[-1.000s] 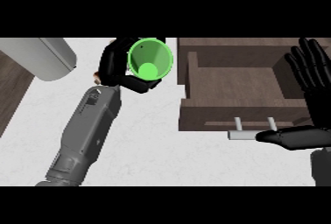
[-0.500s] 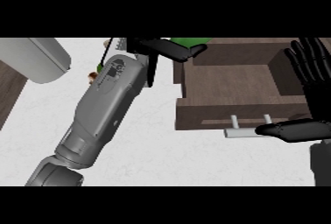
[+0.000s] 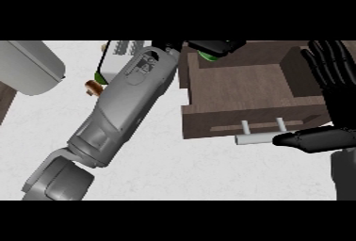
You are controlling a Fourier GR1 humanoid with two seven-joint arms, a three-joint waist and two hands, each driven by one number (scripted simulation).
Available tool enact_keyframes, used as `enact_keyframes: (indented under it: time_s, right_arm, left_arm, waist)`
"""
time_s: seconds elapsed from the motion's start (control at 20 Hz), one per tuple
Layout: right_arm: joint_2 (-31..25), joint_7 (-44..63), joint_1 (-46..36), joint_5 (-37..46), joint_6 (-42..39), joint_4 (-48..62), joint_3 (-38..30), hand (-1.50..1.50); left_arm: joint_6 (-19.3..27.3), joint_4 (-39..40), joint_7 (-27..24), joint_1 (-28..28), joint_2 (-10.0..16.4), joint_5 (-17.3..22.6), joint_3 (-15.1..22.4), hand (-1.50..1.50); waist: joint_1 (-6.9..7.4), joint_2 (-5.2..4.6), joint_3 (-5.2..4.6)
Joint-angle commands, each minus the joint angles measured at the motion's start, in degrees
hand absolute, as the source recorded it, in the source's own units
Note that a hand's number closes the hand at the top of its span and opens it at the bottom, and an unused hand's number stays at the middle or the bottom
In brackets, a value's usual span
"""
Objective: Pick up the cup, place it into the drawer and close the drawer
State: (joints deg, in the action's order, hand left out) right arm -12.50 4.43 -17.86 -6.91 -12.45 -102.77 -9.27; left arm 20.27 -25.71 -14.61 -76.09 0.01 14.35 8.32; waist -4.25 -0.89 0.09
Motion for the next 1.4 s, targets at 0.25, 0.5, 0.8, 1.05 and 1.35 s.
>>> enact_keyframes:
  time_s: [0.25, 0.5, 0.8, 1.05, 1.35]
  right_arm:
    - [1.0, 0.1, -3.6, -0.8, -0.8, 0.8, 2.1, -1.50]
    - [0.5, -0.6, -4.3, -1.5, -1.8, 0.9, 1.8, -1.50]
    - [3.0, 0.3, -7.6, -6.2, -6.2, 2.9, 6.2, -1.50]
    - [2.3, 0.3, -6.1, -10.4, -15.1, 2.8, 11.8, 1.50]
    - [-6.9, 6.5, -3.9, -8.2, -25.3, 2.5, 17.1, 1.50]
  left_arm:
    - [-4.5, 9.4, 4.0, -1.4, 0.0, 2.2, 9.1, 1.50]
    - [-6.0, 9.3, 2.8, 1.0, 0.0, 3.7, 12.5, -1.50]
    - [-5.3, 5.2, -3.0, 4.5, 0.0, 10.5, 10.9, -1.50]
    - [-7.3, 2.0, -8.9, 4.1, 0.0, 16.2, 8.1, -1.50]
    - [-3.8, 2.1, -11.2, 2.3, 0.0, 20.3, 6.9, -1.50]
  waist:
    - [-5.42, -1.48, 0.09]
    - [-6.67, -1.74, 0.07]
    - [-7.53, -2.38, -0.04]
    - [-7.16, -2.34, -0.10]
    - [-4.40, -0.83, -0.11]
